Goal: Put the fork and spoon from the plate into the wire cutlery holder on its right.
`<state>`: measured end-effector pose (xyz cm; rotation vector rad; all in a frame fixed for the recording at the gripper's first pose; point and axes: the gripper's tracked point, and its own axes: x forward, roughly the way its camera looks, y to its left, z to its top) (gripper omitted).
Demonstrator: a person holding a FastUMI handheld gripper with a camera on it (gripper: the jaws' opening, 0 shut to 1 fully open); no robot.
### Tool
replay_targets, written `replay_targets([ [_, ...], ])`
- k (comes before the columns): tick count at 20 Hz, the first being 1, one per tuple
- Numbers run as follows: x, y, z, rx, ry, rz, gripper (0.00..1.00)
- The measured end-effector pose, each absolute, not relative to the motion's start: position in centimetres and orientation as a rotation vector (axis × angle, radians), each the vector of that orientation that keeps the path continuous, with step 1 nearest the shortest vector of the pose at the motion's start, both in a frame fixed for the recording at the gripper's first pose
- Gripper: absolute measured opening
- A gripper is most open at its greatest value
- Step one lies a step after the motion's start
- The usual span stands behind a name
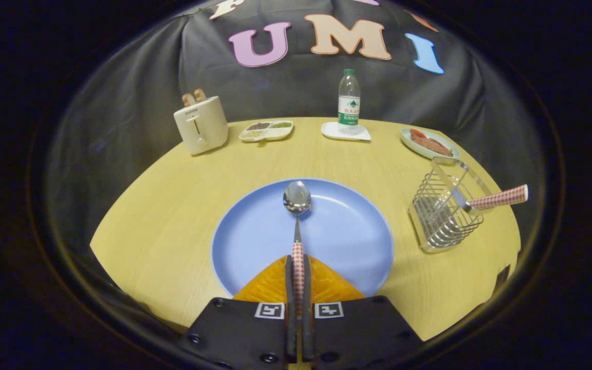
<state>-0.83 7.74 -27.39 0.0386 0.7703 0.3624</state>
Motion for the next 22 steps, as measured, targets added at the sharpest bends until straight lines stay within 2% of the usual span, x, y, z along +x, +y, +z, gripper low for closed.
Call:
replay_targets([
  [14,-1.5,2.2,-17.9,0.044,0.804,0.390,0.07],
  [22,1.0,-6.7,-12.6,0.000,0.858,0.303,0.07],
])
